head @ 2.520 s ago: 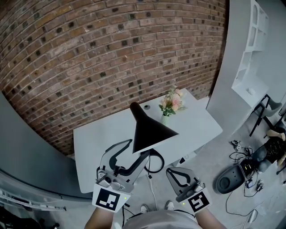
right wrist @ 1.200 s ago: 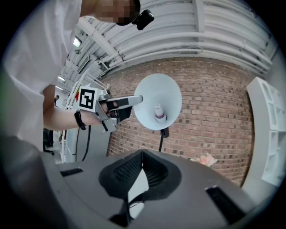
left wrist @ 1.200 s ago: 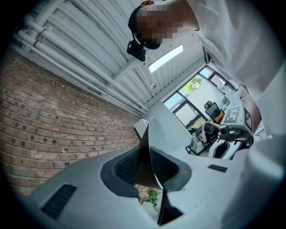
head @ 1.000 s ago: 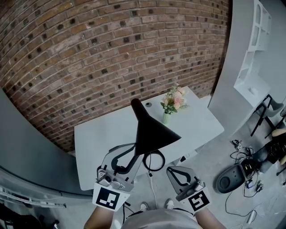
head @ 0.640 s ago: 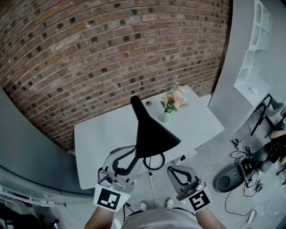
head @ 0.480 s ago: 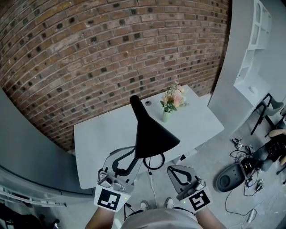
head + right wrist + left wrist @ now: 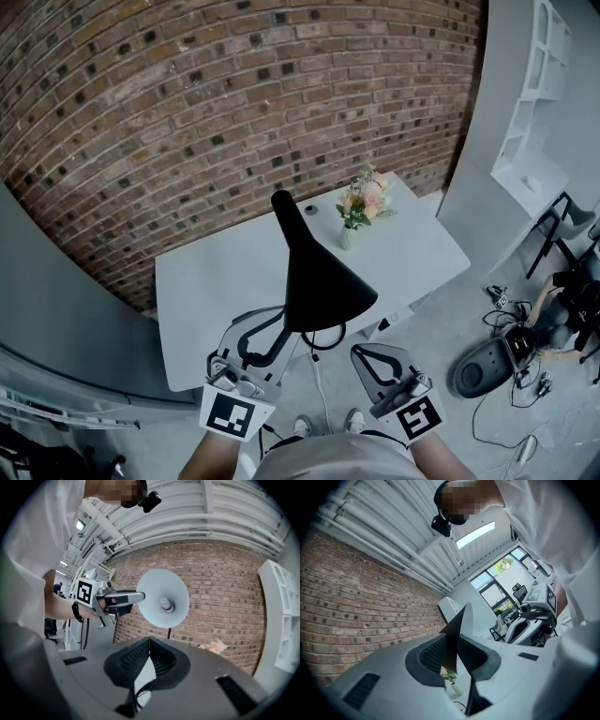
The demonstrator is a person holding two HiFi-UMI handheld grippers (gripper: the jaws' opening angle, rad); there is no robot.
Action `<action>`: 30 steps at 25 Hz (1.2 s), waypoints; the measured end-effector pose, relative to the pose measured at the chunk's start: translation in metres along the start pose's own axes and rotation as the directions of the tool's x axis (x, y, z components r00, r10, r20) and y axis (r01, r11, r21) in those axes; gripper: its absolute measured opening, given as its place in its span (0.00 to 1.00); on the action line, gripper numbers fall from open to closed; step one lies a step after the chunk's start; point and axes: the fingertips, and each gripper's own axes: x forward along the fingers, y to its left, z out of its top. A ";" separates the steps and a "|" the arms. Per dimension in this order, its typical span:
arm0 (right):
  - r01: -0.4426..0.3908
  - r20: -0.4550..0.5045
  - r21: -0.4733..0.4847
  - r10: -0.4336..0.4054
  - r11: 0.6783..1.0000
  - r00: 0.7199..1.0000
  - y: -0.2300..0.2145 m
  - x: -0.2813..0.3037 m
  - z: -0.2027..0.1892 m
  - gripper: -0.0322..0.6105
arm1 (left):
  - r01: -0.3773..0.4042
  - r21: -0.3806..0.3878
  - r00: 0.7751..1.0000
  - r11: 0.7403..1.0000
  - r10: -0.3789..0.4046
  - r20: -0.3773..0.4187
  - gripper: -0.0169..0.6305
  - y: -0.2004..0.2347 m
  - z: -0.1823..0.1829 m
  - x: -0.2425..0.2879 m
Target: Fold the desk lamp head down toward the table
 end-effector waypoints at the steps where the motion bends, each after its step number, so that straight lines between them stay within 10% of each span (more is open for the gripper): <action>1: 0.000 -0.001 0.002 0.000 1.000 1.000 0.000 0.000 0.000 0.08 | 0.002 0.000 1.000 1.000 -0.002 -0.004 0.14 -0.001 -0.001 0.000; 30: 0.047 -0.032 0.023 -0.047 0.999 0.998 0.005 -0.015 -0.007 0.08 | 0.086 0.011 0.986 0.996 -0.084 -0.144 0.20 -0.039 -0.065 -0.006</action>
